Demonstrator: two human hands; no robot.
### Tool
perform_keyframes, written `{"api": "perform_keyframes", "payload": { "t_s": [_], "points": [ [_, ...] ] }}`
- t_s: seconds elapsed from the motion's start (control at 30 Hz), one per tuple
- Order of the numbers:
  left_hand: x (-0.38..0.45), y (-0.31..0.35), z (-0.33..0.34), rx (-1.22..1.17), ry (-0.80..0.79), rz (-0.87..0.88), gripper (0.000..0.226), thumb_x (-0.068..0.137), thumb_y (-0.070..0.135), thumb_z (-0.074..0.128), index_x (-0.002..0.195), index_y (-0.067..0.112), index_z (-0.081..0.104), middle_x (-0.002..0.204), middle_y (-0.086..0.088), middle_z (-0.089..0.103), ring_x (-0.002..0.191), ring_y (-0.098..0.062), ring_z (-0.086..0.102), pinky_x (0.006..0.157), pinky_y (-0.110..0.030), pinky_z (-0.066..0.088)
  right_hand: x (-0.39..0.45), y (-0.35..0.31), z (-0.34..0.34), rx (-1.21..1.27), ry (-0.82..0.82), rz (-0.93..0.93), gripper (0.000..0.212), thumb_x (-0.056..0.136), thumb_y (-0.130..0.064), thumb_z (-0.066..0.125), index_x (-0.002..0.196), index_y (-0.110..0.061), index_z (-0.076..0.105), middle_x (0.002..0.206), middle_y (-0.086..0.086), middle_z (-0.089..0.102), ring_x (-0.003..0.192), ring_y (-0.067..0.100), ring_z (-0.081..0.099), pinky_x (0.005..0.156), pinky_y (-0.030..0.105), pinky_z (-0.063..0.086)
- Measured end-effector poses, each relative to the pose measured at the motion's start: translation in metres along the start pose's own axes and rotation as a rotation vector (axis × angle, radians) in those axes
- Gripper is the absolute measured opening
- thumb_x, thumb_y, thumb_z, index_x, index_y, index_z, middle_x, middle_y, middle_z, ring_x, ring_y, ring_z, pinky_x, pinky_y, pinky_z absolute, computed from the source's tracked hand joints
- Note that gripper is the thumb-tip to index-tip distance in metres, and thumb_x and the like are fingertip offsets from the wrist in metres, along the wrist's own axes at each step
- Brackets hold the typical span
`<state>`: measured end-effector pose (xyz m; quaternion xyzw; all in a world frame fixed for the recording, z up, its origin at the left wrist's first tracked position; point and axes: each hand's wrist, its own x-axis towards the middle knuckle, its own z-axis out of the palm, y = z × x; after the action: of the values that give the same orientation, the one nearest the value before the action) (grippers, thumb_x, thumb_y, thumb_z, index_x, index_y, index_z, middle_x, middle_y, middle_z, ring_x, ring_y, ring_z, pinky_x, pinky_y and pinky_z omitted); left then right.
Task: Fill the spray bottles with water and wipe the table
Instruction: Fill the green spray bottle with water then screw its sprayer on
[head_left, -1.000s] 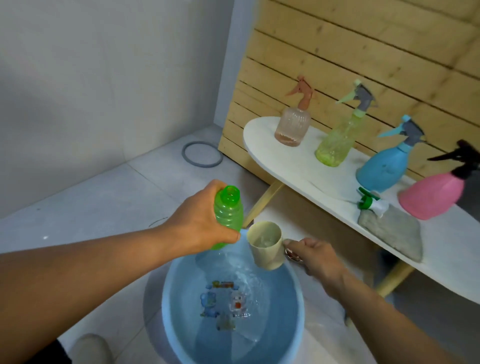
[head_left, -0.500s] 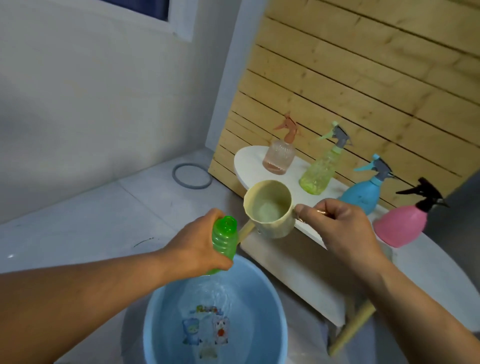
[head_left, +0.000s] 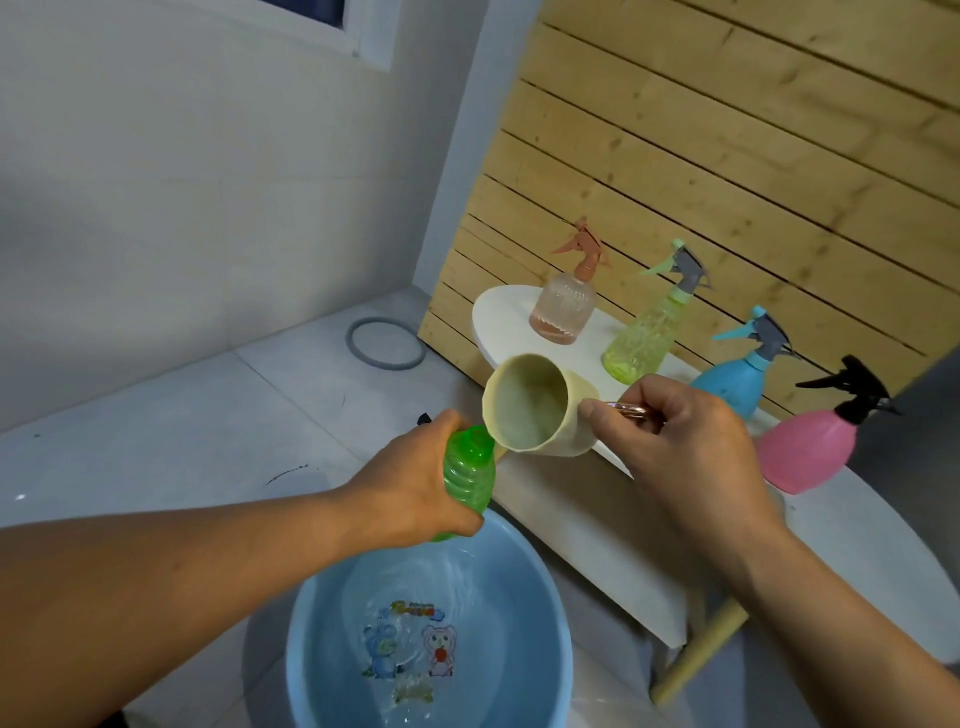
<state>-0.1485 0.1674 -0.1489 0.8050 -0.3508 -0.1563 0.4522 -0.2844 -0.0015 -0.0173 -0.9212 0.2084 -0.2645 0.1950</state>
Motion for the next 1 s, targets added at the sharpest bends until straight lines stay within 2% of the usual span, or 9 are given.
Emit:
{"api": "perform_keyframes", "payload": {
  "t_s": [0.17, 0.27, 0.47, 0.67, 0.8, 0.9, 1.0],
  "points": [
    [0.000, 0.001, 0.001, -0.009, -0.013, -0.003, 0.074, 0.057, 0.034, 0.093, 0.112, 0.043, 0.045, 0.094, 0.013, 0.064, 0.082, -0.004, 0.065, 0.060, -0.019, 0.053, -0.002, -0.004, -0.001, -0.041, 0.015, -0.041, 0.041, 0.084, -0.049, 0.071, 0.060, -0.022, 0.052, 0.060, -0.016, 0.052, 0.060, 0.009, 0.046, 0.049, 0.031, 0.028],
    [0.000, 0.001, 0.001, -0.023, -0.017, -0.003, 0.073, 0.057, 0.034, 0.093, 0.112, 0.043, 0.045, 0.095, 0.013, 0.063, 0.083, -0.004, 0.065, 0.059, -0.017, 0.051, -0.003, -0.006, -0.001, -0.060, 0.028, -0.071, 0.040, 0.084, -0.050, 0.070, 0.060, -0.023, 0.052, 0.056, -0.008, 0.049, 0.058, 0.011, 0.045, 0.049, 0.032, 0.029],
    [0.000, 0.001, 0.001, -0.038, -0.024, 0.007, 0.074, 0.058, 0.033, 0.094, 0.113, 0.043, 0.045, 0.096, 0.015, 0.063, 0.083, -0.003, 0.064, 0.059, -0.013, 0.048, -0.003, -0.009, -0.002, -0.087, 0.043, -0.109, 0.039, 0.086, -0.046, 0.070, 0.062, -0.022, 0.052, 0.058, -0.005, 0.049, 0.058, 0.013, 0.046, 0.050, 0.032, 0.029],
    [0.001, 0.002, 0.001, -0.052, -0.018, 0.003, 0.080, 0.058, 0.035, 0.093, 0.117, 0.049, 0.041, 0.098, 0.018, 0.062, 0.086, 0.000, 0.063, 0.060, -0.010, 0.046, 0.000, -0.001, 0.001, 0.059, -0.006, -0.004, 0.041, 0.084, -0.048, 0.073, 0.060, -0.021, 0.055, 0.050, -0.013, 0.047, 0.051, 0.009, 0.042, 0.050, 0.029, 0.029],
    [0.002, 0.001, 0.001, -0.046, -0.017, 0.008, 0.081, 0.058, 0.036, 0.093, 0.117, 0.051, 0.039, 0.099, 0.019, 0.061, 0.087, 0.001, 0.062, 0.059, -0.008, 0.045, 0.001, 0.007, 0.007, 0.128, -0.026, 0.023, 0.040, 0.084, -0.050, 0.074, 0.063, -0.019, 0.060, 0.047, -0.012, 0.045, 0.047, 0.007, 0.039, 0.048, 0.026, 0.030],
    [0.003, 0.000, 0.001, -0.045, -0.010, 0.007, 0.080, 0.057, 0.037, 0.092, 0.115, 0.053, 0.040, 0.099, 0.019, 0.061, 0.086, 0.001, 0.062, 0.057, -0.008, 0.045, 0.004, 0.010, 0.008, 0.152, -0.038, 0.034, 0.040, 0.084, -0.050, 0.074, 0.064, -0.019, 0.061, 0.047, -0.012, 0.045, 0.047, 0.007, 0.039, 0.044, 0.017, 0.030],
    [0.005, 0.001, -0.001, -0.070, 0.013, -0.006, 0.074, 0.055, 0.037, 0.092, 0.108, 0.053, 0.042, 0.098, 0.017, 0.062, 0.085, 0.004, 0.062, 0.056, -0.007, 0.045, 0.010, 0.015, 0.013, 0.308, -0.048, 0.189, 0.043, 0.084, -0.049, 0.075, 0.061, -0.016, 0.060, 0.052, -0.011, 0.048, 0.045, 0.004, 0.036, 0.045, 0.016, 0.031]
  ]
}}
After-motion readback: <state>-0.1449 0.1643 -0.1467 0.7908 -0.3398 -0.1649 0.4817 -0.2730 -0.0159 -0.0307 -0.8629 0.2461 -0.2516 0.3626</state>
